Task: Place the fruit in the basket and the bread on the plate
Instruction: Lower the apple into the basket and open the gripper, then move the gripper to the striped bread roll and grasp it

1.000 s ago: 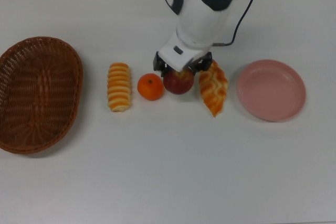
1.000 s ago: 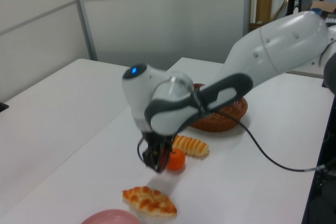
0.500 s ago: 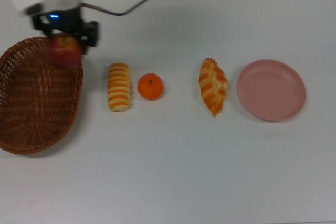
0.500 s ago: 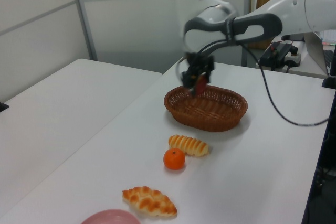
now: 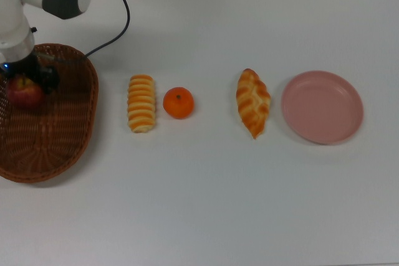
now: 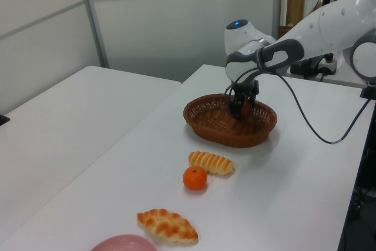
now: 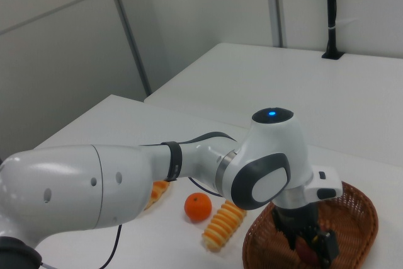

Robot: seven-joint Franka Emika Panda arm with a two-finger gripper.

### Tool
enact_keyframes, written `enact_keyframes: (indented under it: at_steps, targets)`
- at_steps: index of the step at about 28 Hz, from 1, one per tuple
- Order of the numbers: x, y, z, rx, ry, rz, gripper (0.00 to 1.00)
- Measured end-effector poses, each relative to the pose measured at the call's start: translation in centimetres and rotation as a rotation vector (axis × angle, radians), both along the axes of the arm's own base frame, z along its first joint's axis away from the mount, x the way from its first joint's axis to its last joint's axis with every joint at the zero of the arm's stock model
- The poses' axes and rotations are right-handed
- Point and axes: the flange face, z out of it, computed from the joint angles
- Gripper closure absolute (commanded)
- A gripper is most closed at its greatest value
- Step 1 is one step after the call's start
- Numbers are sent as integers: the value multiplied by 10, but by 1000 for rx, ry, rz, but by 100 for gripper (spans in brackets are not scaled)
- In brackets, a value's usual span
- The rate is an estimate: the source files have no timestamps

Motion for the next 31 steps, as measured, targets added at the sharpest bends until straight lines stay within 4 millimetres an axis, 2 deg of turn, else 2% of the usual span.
enact_keyframes:
  at_steps: [1,2,3,11,17,20,24,25,28,31]
  targets:
    - [1,2,0,0,0,3,44]
    - [2,4,1,0,-1,6,24]
    - [2,5,2,0,-4,8,0]
    - [10,19,16,-5,-29,29,0]
    - [12,48,39,12,-17,45,0]
    - [11,75,55,36,1,64,0]
    - [13,116,64,56,25,110,0]
    - [14,133,62,59,37,133,0]
    - [15,167,53,62,60,176,0]
    - [12,198,36,66,93,204,0]
